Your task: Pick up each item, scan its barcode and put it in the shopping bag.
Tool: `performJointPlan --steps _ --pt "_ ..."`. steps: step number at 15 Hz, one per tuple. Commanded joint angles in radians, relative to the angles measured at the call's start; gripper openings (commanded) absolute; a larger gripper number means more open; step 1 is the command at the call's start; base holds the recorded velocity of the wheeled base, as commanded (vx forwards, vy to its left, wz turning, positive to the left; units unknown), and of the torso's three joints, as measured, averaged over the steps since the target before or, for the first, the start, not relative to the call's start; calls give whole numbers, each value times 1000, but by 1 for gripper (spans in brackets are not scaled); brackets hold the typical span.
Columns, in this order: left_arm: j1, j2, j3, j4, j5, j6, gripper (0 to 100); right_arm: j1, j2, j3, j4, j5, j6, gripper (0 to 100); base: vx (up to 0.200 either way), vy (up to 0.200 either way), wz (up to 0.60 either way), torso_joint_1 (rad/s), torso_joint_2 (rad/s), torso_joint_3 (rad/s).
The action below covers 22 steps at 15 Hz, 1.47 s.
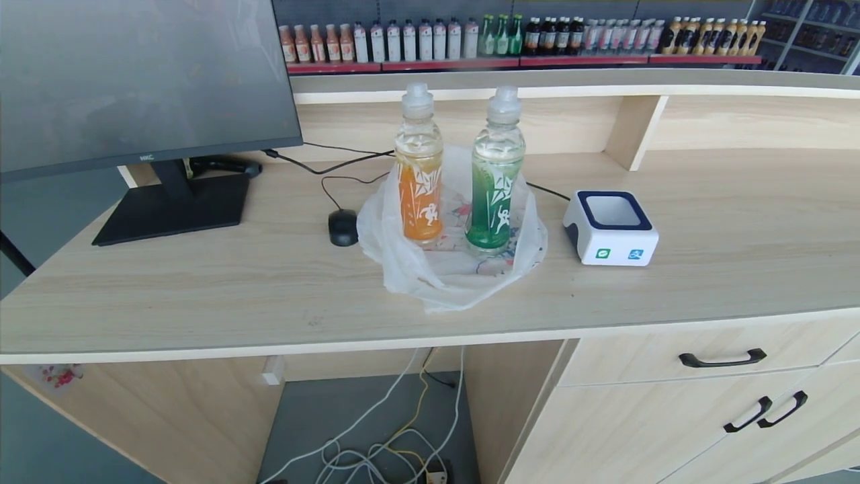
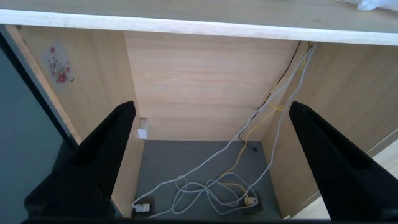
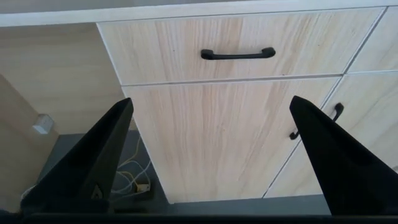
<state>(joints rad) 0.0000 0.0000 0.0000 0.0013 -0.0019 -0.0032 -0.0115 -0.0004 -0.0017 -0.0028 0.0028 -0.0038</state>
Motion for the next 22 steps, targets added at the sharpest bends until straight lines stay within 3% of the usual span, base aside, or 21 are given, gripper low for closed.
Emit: performJointPlan --steps 1,22 --pt "2 0 0 0 0 -4 100 -1 2 0 0 0 -1 100 0 -200 0 17 2 -2" --pt "2 0 0 -1 0 -8 100 -1 2 0 0 0 -1 100 0 -190 0 5 5 2"
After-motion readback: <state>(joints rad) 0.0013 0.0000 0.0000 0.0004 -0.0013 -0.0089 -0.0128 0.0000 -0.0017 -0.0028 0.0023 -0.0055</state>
